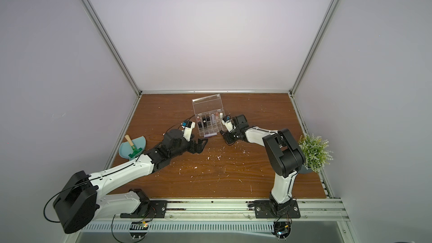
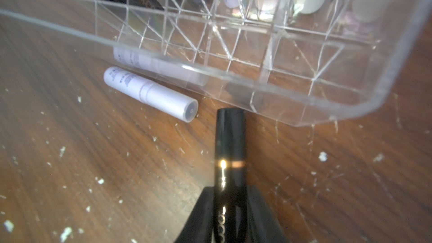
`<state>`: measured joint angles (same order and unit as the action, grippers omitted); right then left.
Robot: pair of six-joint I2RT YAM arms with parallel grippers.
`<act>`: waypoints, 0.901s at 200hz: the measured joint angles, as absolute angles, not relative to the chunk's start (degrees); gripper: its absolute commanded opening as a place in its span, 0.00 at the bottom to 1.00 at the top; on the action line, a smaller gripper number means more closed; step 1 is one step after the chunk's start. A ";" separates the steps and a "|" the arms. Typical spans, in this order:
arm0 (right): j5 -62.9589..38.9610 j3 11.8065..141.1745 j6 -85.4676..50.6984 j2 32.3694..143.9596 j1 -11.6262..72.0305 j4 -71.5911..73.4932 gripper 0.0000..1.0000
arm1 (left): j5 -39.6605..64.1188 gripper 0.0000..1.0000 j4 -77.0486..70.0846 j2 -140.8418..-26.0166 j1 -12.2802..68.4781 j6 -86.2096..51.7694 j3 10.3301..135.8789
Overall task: Arrange the lipsticks in the organizer
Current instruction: Pick up the lipstick at the center of the board.
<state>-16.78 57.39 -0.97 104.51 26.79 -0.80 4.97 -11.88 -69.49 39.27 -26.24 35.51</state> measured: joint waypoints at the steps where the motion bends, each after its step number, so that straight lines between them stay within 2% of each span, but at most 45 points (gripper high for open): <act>1: -16.78 57.36 -1.06 104.44 26.85 -0.84 0.20 | 4.99 0.97 -11.88 -69.47 39.27 -26.24 35.51; 50: -16.82 54.50 -1.32 101.32 28.12 -2.33 0.17 | 6.74 0.97 -12.71 -67.42 39.27 -26.94 35.51; 86: -19.05 50.78 -2.11 92.68 28.40 -5.85 0.17 | 11.18 0.97 -15.20 -67.11 38.26 -28.84 35.27; 106: -22.00 50.46 -2.70 86.41 28.40 -6.92 0.19 | 15.68 0.96 -19.64 -66.15 36.23 -31.53 33.61; 124: -25.52 50.65 -3.05 81.87 28.40 -7.25 0.20 | 20.18 0.91 -24.62 -65.06 34.28 -34.39 31.57; 180: -39.31 51.88 -5.52 74.94 28.42 -7.57 0.22 | 32.64 0.89 -41.43 -64.69 29.43 -43.27 26.06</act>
